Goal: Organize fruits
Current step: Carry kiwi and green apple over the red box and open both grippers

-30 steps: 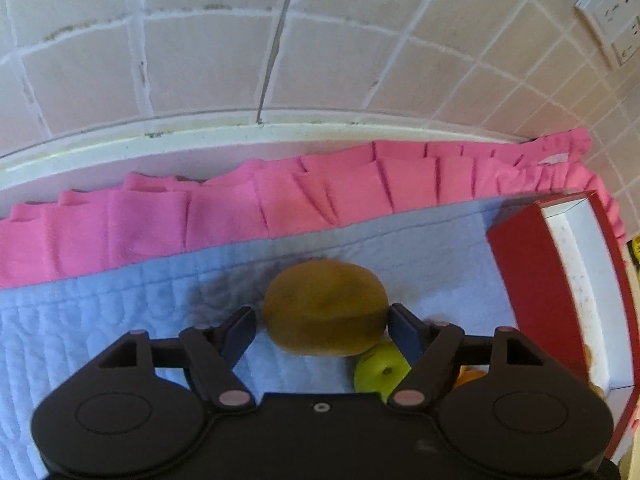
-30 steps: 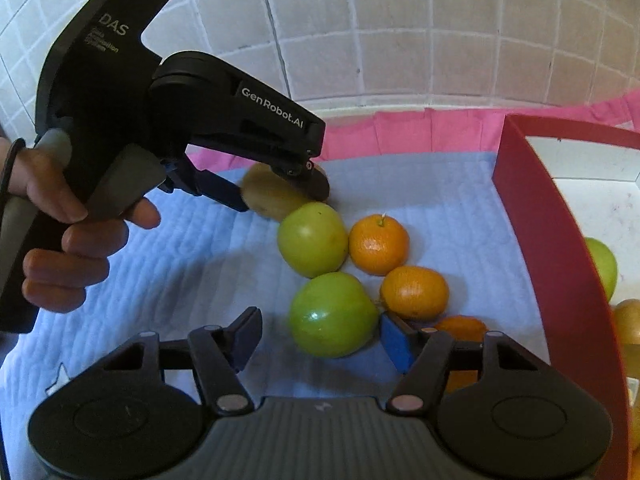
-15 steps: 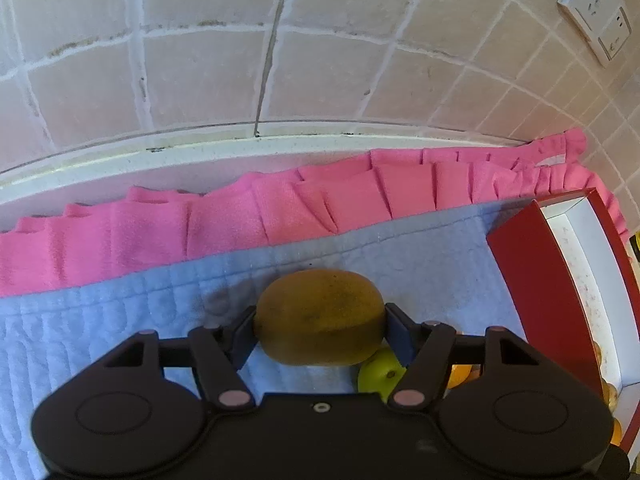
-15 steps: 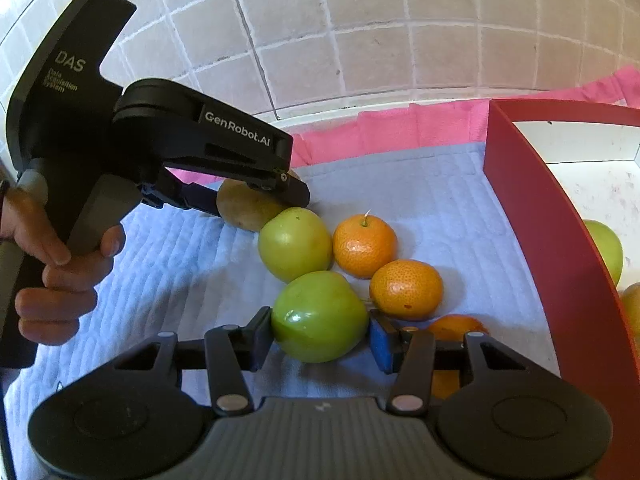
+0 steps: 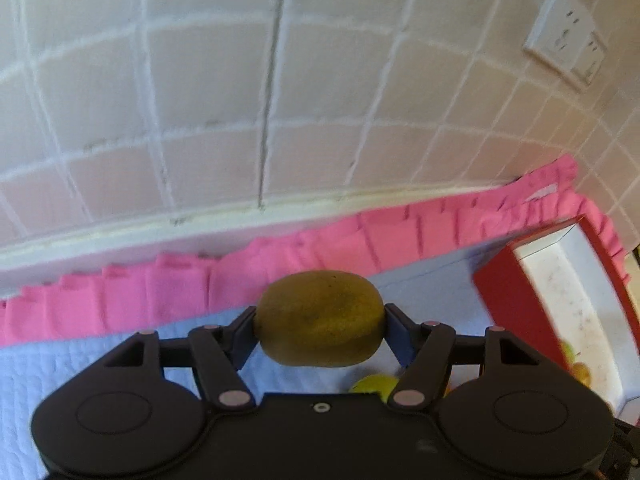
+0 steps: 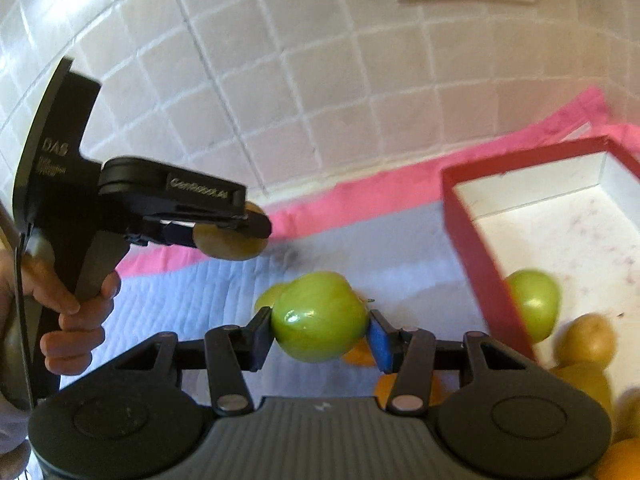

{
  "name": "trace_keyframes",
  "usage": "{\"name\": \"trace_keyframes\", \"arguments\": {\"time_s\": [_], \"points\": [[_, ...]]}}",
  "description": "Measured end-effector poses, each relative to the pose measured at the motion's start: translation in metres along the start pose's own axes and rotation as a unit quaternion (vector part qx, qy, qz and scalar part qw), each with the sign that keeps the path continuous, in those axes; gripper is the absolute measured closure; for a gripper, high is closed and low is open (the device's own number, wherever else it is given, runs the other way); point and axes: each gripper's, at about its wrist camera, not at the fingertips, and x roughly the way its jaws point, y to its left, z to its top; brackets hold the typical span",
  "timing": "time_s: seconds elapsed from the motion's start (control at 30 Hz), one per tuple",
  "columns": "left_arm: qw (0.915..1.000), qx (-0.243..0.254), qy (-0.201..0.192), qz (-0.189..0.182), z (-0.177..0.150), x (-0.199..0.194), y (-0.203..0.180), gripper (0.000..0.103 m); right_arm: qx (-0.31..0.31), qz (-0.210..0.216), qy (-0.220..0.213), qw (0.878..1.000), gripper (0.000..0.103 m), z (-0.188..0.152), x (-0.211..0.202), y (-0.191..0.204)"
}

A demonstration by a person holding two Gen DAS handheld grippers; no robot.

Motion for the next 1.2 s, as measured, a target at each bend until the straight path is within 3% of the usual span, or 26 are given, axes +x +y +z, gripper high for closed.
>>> {"name": "trace_keyframes", "arguments": {"time_s": [0.17, 0.37, 0.7, 0.97, 1.2], "points": [[0.9991, 0.022, -0.027, -0.023, 0.011, -0.015, -0.029, 0.025, 0.017, -0.014, -0.035, 0.999, 0.051, 0.012, -0.034, -0.022], [0.9939, 0.057, -0.045, -0.083, 0.014, -0.022, -0.080, 0.025, 0.051, -0.054, -0.068, 0.995, 0.051, 0.014, -0.070, -0.064], [0.9762, 0.132, -0.015, -0.172, -0.006, 0.001, -0.176, 0.025, 0.115, -0.132, -0.084, 0.981, 0.051, -0.014, -0.111, -0.136], [0.9659, 0.172, 0.006, -0.193, -0.023, 0.025, -0.223, 0.025, 0.148, -0.170, -0.075, 0.971, 0.051, -0.032, -0.123, -0.175], [0.9690, 0.176, 0.033, -0.170, -0.033, 0.044, -0.235, 0.025, 0.155, -0.167, -0.057, 0.972, 0.051, -0.039, -0.109, -0.189]]}}
